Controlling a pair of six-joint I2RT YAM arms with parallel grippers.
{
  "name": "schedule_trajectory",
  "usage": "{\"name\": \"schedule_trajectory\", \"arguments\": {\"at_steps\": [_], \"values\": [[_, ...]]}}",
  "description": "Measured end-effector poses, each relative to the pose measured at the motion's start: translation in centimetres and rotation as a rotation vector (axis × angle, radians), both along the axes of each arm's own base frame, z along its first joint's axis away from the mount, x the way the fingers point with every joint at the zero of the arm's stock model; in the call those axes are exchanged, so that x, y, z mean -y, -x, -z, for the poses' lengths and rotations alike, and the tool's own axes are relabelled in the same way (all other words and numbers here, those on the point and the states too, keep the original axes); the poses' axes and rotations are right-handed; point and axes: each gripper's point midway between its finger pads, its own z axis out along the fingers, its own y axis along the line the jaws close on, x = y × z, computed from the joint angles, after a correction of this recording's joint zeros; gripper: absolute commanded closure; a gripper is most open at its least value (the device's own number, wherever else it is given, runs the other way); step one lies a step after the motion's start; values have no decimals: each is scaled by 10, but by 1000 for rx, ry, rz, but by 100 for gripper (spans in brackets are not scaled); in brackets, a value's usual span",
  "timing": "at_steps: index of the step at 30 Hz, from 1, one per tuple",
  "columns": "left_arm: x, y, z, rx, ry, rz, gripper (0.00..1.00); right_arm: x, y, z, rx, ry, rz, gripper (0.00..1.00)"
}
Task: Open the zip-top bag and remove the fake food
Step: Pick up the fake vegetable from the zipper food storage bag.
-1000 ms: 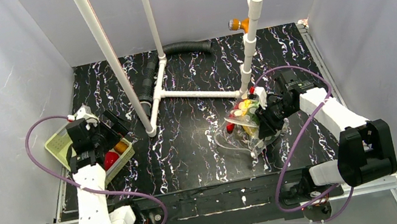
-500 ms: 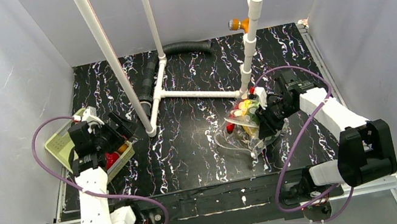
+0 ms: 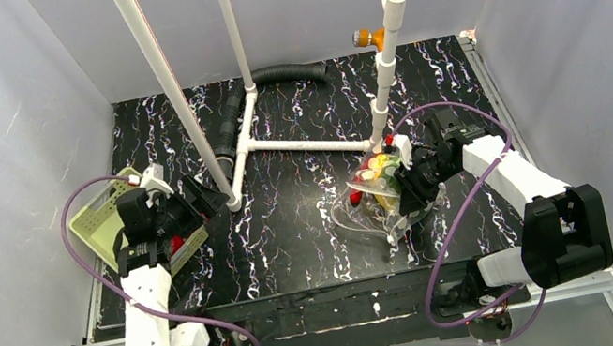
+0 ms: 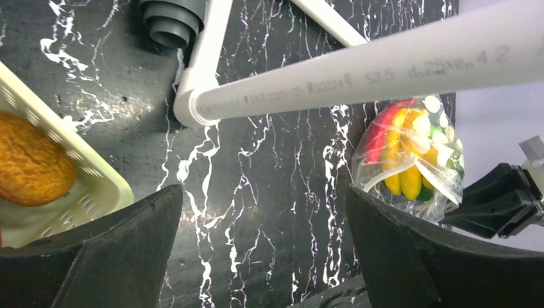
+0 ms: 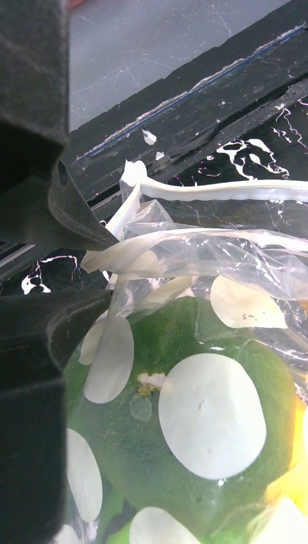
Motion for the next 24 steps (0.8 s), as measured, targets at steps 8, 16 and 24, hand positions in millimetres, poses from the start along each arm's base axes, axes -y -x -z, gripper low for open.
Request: {"name": "schedule_trajectory", "arguments": {"at_steps": [8,16,24], "values": [[14,17,-1,7,45,40,2,0,1,0,-6,1,0,64],[37,38,5,-16,82,107,2,0,2,0,-7,1,0,64],[64,58,9,-57,110,206,2,0,2,0,-7,1,0,64]]}}
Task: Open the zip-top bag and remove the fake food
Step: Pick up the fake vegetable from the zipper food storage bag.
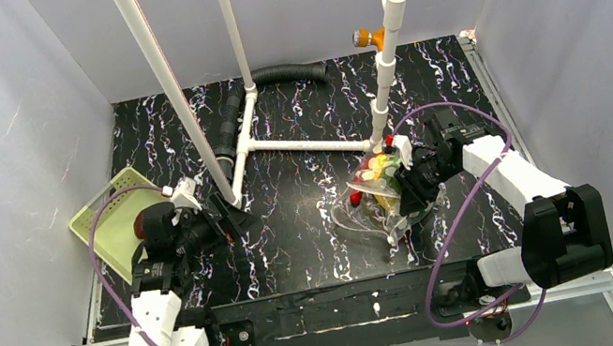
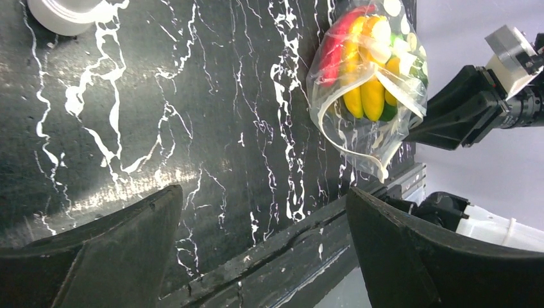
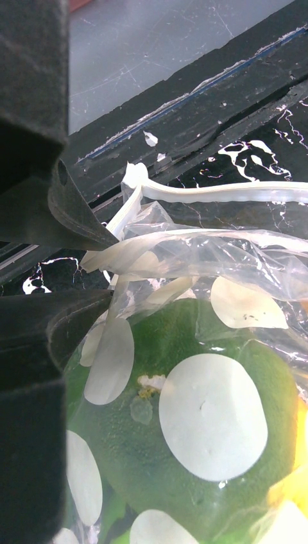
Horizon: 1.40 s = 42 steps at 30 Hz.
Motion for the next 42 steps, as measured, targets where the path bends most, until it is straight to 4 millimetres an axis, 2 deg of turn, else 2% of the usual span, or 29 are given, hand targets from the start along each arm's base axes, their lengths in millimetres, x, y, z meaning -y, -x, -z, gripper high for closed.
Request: {"name": "schedule_trajectory", "arguments": {"at_steps": [8,16,42], "values": [[13,14,0,-11,18,41,2,0,0,0,0,0,0,64],[28,31,11,-52,23,98,2,0,0,0,-1,0,0,64],[77,66,15,-47,-17,300,2,0,1,0,-2,1,0,63]]}}
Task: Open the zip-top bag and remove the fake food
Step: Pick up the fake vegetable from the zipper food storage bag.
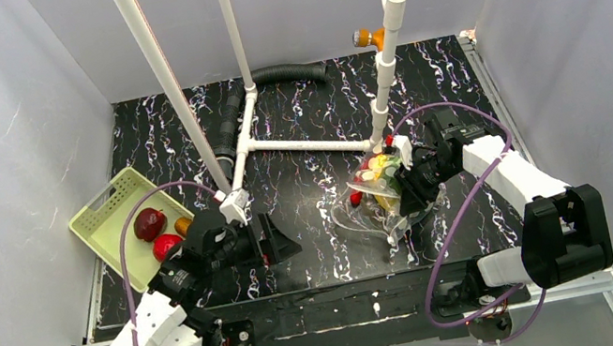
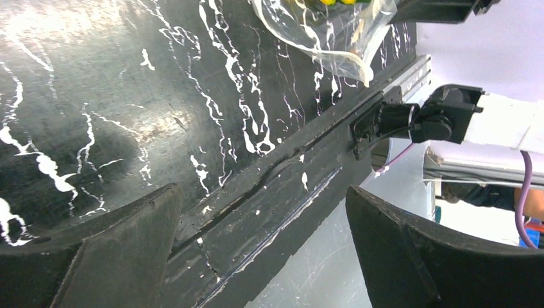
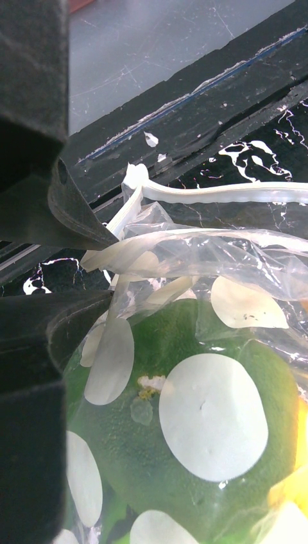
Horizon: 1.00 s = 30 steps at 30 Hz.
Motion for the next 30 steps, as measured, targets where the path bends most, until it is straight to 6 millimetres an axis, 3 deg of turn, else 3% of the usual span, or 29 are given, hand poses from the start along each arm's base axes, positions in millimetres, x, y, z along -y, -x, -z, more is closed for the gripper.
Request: {"name": "schedule_trajectory", "arguments": {"at_steps": [11,22,30], "values": [[26,16,6,27,-34,97,2,0,0,0,0,0,0,63],[56,25,-2,92,-53,179,2,0,0,0,0,0,0,63],[74,32,6,107,-88,233,2,0,0,0,0,0,-1,63]]}}
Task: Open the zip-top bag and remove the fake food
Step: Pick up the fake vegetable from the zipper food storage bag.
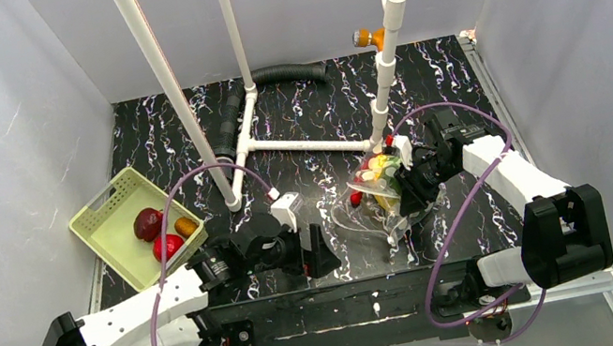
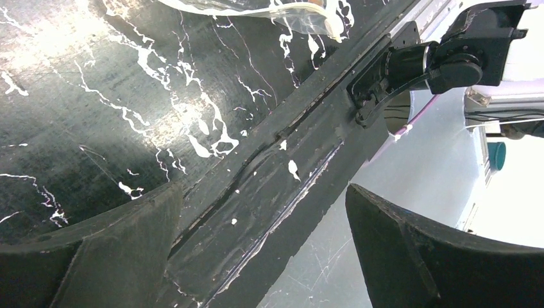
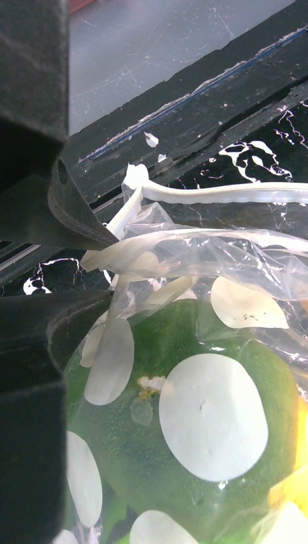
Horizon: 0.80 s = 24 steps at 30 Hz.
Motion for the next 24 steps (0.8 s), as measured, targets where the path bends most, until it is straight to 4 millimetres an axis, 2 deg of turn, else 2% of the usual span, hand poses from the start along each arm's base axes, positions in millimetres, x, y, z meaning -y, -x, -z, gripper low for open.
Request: {"name": "schedule_trajectory", "arguments": {"at_steps": [9,15,24], "values": [[17,2,1,22,-16,26,2,0,0,0,-1,-2,-1,63],[35,1,3,33,-31,40,2,0,0,0,1,-3,-3,63],[64,-16,8,86,-66,3,2,-1,0,-1,1,-6,-4,63]]}}
